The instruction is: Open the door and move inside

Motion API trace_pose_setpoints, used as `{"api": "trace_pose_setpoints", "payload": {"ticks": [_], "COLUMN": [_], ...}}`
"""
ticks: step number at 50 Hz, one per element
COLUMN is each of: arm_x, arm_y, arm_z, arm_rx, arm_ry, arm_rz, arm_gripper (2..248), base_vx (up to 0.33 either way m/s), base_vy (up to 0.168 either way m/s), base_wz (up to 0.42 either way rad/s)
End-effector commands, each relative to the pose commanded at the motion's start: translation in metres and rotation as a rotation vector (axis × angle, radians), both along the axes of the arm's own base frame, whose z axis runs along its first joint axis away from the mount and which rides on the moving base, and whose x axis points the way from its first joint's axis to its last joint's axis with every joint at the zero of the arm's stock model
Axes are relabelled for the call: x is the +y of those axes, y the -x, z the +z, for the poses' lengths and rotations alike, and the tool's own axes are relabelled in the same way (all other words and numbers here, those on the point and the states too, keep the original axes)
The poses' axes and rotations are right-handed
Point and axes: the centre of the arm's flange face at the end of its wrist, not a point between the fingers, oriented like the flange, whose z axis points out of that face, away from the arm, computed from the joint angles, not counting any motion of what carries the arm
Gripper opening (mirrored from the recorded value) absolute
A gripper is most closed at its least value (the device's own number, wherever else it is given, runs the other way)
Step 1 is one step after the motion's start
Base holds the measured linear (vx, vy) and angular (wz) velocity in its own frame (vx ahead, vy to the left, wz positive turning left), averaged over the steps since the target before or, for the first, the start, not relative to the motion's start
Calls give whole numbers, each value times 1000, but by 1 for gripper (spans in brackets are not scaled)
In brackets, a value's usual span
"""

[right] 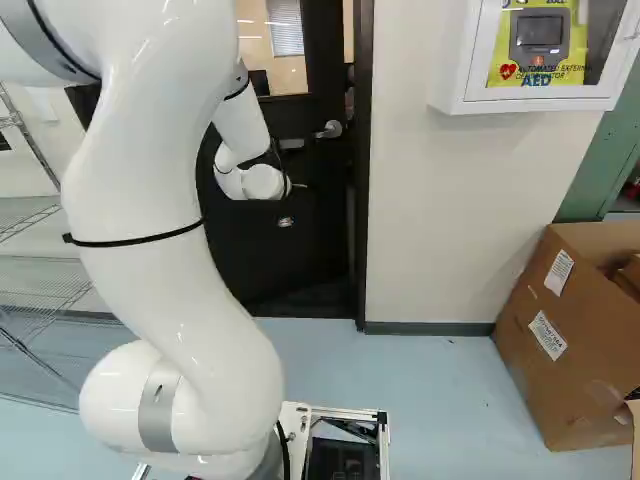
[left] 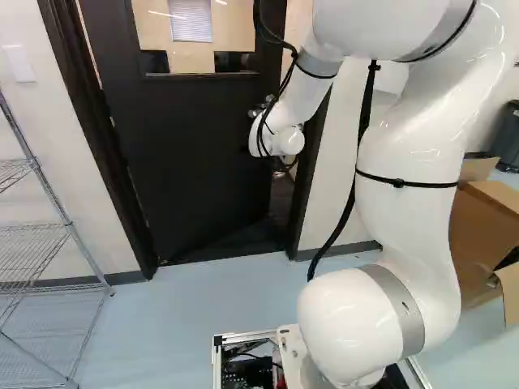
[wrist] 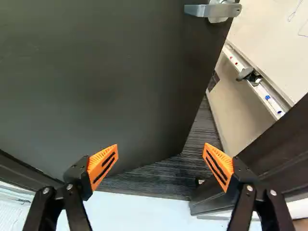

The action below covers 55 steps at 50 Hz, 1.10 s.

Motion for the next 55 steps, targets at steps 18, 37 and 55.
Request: {"api": "trace_pose_setpoints", "payload": {"ticks": [18,37,55], "arm_x": [-14,-30,-36], "arm_y": [32,66,102], "arm_z": [7,15,19], "arm_rx": [-52,-125,-166], "arm_ry": [-5,-11,-13], "arm_rz": [-24,-52,-65], "arm_gripper": [247,247,247], "base_vx": [0,0,0], "base_vy": [0,0,0], "base_wz": [0,0,0]}}
